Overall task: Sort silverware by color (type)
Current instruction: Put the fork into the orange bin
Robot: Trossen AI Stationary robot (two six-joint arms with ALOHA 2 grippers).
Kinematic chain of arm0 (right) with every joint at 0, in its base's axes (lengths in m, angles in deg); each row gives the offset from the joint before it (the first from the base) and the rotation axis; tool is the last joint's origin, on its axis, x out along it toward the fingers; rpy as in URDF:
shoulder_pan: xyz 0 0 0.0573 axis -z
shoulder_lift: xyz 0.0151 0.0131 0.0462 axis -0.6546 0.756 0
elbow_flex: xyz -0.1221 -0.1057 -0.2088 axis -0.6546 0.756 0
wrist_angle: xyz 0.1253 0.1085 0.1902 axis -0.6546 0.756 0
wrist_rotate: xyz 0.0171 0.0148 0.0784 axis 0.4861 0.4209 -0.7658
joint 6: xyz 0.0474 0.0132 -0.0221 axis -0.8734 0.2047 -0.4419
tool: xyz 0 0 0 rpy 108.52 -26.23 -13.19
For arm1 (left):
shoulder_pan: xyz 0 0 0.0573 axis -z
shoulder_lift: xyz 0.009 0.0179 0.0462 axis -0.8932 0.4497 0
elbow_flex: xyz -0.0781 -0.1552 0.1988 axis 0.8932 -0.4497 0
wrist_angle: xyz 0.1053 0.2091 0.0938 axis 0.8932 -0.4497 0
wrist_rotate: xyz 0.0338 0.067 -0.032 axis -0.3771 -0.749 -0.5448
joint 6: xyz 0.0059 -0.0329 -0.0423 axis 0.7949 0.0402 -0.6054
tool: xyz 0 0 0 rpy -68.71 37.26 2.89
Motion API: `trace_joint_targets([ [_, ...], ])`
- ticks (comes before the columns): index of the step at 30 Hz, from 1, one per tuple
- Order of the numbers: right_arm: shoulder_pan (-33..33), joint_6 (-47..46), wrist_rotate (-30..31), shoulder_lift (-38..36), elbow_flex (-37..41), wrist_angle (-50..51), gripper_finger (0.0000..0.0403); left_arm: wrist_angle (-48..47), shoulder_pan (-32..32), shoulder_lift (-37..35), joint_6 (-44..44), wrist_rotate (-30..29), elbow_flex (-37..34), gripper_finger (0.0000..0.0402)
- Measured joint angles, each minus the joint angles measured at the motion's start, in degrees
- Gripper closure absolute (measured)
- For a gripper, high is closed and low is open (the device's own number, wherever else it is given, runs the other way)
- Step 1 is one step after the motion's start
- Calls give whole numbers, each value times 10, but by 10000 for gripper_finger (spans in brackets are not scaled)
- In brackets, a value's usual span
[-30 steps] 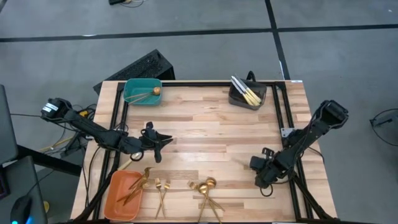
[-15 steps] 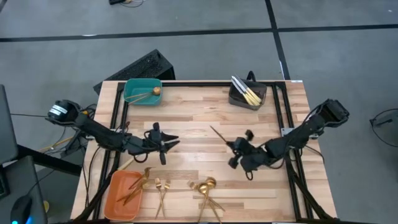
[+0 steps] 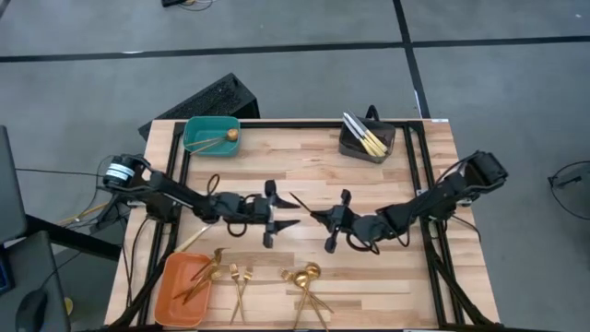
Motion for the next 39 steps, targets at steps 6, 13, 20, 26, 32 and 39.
trace_joint_targets([
  [6, 0, 8, -9, 15, 0, -17, 378, -31, -7, 0, 0, 6, 21, 255],
  [13, -2, -37, -1, -6, 0, 43, 378, -157, 5, -19, -16, -42, 21, 304],
  [20, 54, -281, -143, -51, 0, 225, 378, -248, 84, -48, 244, -218, 22, 312],
  [26, 95, -323, -258, -41, -1, 200, 368, -347, 94, -10, 434, -274, 97, 294],
  [32, 101, -322, -274, -40, -1, 189, 372, -415, 89, 58, 537, -323, 179, 262],
  [39, 101, -322, -277, -40, -1, 185, 369, -426, 74, 124, 611, -346, 229, 263],
])
